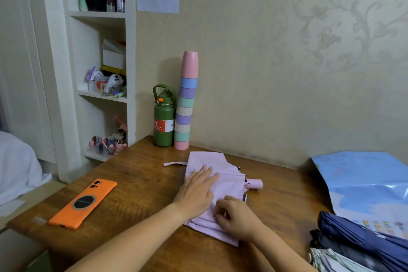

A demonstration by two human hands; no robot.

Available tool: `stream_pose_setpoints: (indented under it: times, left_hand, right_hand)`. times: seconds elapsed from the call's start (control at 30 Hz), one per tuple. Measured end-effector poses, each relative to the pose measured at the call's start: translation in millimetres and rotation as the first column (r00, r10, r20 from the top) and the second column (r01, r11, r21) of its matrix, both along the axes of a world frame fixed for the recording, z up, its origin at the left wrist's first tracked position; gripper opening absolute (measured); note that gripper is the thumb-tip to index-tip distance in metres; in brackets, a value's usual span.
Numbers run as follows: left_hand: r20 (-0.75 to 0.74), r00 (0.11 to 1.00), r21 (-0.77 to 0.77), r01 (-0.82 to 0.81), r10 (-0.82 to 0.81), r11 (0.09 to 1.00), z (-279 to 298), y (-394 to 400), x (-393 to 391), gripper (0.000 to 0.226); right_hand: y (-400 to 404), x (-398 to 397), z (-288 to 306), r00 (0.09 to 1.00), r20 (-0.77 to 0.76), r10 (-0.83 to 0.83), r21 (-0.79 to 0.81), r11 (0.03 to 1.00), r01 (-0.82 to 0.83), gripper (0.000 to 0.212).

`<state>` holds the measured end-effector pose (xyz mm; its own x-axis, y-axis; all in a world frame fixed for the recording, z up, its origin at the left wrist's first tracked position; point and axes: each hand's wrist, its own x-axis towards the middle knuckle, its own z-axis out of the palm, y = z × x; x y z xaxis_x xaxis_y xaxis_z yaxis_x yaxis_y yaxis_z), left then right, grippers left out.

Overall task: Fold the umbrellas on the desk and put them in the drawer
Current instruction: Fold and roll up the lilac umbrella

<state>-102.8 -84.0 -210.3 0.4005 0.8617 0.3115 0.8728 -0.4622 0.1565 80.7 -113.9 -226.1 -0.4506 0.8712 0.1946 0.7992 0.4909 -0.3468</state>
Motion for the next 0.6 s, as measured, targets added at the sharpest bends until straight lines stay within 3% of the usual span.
stream_pose_setpoints:
  times: [0.2,0.47,0.6]
  left_hand:
    - [-0.214,0.969,-0.132,0.094,-0.121,0.987,-24,10,-9,0.063]
    - [-0.129,0.973,-0.208,0.161,-0.191,0.965,-39,7,-29,0.075]
    - [-0.110,0.974,-0.222,0.171,-0.199,0.960,-39,5,-29,0.074]
  right_hand:
    - [0,8,3,0.998,-0.008,0.057,0.002,0.998,-0.057,0.023]
    - [13,19,7,0.997,0.036,0.074,-0.045,0.996,-0.073,0.029]
    - [48,21,9,0.982,-0.178,-0.061,0.110,0.991,0.082,0.012]
